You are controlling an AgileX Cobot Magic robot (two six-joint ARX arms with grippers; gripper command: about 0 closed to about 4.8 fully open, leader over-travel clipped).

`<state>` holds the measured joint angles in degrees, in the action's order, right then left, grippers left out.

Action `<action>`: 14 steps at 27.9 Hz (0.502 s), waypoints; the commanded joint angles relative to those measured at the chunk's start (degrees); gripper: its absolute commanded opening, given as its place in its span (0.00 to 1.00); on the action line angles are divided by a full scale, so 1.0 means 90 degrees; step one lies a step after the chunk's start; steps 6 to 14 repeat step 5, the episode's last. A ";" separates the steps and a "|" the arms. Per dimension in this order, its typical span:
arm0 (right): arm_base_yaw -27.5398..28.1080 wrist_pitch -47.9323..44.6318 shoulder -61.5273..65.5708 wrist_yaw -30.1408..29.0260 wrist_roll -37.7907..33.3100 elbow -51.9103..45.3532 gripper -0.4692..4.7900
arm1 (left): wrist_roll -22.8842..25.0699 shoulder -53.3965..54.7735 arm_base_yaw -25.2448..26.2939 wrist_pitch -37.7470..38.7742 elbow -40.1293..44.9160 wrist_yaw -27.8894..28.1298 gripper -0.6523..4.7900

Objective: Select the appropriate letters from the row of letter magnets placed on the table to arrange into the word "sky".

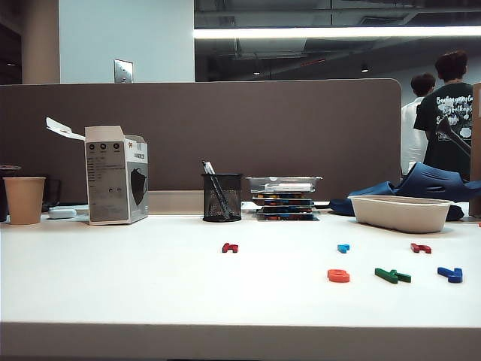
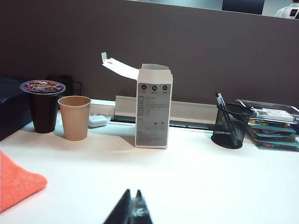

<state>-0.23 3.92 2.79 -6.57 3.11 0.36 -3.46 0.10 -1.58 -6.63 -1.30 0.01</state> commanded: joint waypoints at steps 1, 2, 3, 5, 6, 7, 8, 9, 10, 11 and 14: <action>-0.0007 -0.0080 0.0010 0.0034 0.0010 0.0019 0.08 | 0.0024 0.0002 -0.0007 -0.0078 -0.0017 -0.0007 0.11; -0.0007 -0.0080 0.0010 0.0034 0.0010 0.0019 0.08 | 0.0024 0.0002 -0.0007 -0.0075 -0.0017 -0.0007 0.11; -0.0007 -0.0080 0.0010 0.0034 0.0010 0.0019 0.08 | 0.0022 0.0002 -0.0007 -0.0078 -0.0017 -0.0007 0.11; -0.0007 -0.0080 0.0010 0.0034 0.0010 0.0019 0.08 | 0.0024 0.0002 -0.0007 -0.0078 -0.0017 -0.0007 0.11; -0.0007 -0.0080 0.0010 0.0034 0.0010 0.0019 0.08 | 0.0024 0.0002 -0.0007 -0.0078 -0.0017 -0.0007 0.11; -0.0007 -0.0080 0.0010 0.0034 0.0010 0.0019 0.08 | 0.0024 0.0002 -0.0007 -0.0078 -0.0017 -0.0007 0.11; -0.0007 -0.0080 0.0010 0.0034 0.0010 0.0019 0.08 | 0.0024 0.0002 -0.0007 -0.0078 -0.0017 -0.0007 0.11; -0.0007 -0.0080 0.0010 0.0034 0.0010 0.0019 0.08 | 0.0024 0.0002 -0.0007 -0.0078 -0.0017 -0.0007 0.11; -0.0007 -0.0080 0.0010 0.0034 0.0010 0.0019 0.08 | 0.0024 0.0002 -0.0007 -0.0078 -0.0017 -0.0007 0.11; -0.0007 -0.0080 0.0010 0.0034 0.0010 0.0019 0.08 | 0.0024 0.0002 -0.0007 -0.0078 -0.0017 -0.0007 0.11; -0.0007 -0.0080 0.0010 0.0034 0.0010 0.0019 0.08 | 0.0024 0.0002 -0.0007 -0.0078 -0.0017 -0.0007 0.11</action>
